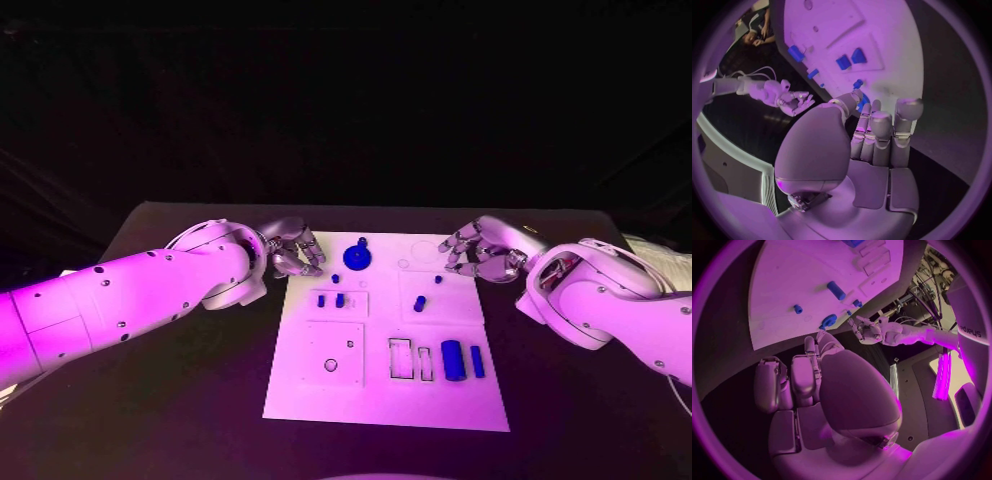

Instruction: Assemble the parts on the task board

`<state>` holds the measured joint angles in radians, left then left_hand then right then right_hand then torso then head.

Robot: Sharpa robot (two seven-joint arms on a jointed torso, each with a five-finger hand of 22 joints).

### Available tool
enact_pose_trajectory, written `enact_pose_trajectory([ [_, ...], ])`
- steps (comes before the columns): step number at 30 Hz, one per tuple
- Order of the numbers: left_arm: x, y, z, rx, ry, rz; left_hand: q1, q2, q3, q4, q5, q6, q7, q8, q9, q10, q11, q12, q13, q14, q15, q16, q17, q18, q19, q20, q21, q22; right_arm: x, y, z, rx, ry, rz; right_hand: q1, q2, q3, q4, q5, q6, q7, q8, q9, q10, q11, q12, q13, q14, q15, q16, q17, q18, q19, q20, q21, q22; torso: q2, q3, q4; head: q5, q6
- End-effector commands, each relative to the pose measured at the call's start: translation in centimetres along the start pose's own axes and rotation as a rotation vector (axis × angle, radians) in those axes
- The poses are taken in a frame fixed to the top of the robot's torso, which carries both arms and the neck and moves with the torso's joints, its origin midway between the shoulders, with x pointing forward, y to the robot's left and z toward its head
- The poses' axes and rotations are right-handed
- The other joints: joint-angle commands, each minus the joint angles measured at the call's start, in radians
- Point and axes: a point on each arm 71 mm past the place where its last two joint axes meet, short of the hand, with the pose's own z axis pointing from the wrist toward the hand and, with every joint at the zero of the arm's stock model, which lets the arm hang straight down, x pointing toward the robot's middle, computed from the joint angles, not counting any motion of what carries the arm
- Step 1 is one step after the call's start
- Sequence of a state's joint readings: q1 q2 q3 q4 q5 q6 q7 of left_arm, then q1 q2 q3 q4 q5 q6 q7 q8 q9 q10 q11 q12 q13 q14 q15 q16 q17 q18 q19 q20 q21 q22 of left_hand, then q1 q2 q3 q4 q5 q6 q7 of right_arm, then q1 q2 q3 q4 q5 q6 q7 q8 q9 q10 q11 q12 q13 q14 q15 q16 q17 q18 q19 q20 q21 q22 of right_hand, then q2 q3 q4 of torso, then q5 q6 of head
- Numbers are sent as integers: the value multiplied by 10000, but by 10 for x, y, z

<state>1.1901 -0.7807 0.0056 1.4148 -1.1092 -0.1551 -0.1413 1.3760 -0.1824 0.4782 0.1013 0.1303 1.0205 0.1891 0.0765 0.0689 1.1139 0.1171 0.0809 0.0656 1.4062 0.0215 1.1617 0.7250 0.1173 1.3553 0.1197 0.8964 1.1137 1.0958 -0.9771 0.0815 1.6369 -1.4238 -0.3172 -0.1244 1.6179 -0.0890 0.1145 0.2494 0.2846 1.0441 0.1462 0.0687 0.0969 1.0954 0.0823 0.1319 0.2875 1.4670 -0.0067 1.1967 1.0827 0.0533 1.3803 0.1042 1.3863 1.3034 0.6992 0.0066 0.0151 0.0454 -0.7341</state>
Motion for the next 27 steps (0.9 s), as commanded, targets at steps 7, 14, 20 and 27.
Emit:
enact_pose_trajectory([
  [7, -14, 2, -16, 1577, -2102, -8155, -61, 257, -614, 204, -67, -205, 140, -34, -21, -441, 150, 90, 6, -1817, 182, -1883, -2715, 641, -1765, 176, -3276, -2066, 11, 2, 3, 208, 698, -3101, -161, -227, 592, 100, -595, 151, -27, -38, -47, 191, 37, -304, -989, 213, 106, 87, -4, 128, 80, 22, 98, 69, 10, -20, 9, -137, 101],
  [14, -10, 3, -27, 1455, -2374, -10880, 27, 464, -723, 206, -28, -10, 39, 124, 14, -119, 39, 462, 68, -1873, 115, -1880, -2825, 667, -1770, 150, -3440, -2200, 18, 3, 10, 286, 871, -3302, -171, -232, 798, 87, -703, 175, -41, -41, -56, 240, 35, -357, -1223, 220, 104, 122, 15, 125, 91, 23, 110, 89, 39, -29, 14, -196, 139],
  [20, -7, 2, -33, 1434, -2300, -11581, 36, 484, -785, 202, -26, 43, -2, 178, 18, -19, -5, 600, 81, -1874, 83, -1864, -2864, 667, -1742, 122, -3486, -2243, 25, 1, 15, 397, 1109, -3378, -174, -222, 944, 67, -711, 206, -58, -35, -59, 272, 27, -391, -1369, 222, 96, 136, 15, 124, 97, 19, 116, 100, 35, -25, 10, -210, 113],
  [27, -6, 2, -37, 1392, -2233, -11785, 31, 461, -822, 196, -28, 45, -8, 189, 16, -10, -12, 633, 81, -1878, 75, -1861, -2878, 666, -1733, 114, -3502, -2259, 34, 3, 20, 331, 1327, -3354, -235, -190, 1164, 55, -728, 313, -70, -16, -47, 395, 1, -409, -1568, 224, 67, 159, 19, 120, 111, 2, 131, 123, 37, -22, -8, -203, 70],
])
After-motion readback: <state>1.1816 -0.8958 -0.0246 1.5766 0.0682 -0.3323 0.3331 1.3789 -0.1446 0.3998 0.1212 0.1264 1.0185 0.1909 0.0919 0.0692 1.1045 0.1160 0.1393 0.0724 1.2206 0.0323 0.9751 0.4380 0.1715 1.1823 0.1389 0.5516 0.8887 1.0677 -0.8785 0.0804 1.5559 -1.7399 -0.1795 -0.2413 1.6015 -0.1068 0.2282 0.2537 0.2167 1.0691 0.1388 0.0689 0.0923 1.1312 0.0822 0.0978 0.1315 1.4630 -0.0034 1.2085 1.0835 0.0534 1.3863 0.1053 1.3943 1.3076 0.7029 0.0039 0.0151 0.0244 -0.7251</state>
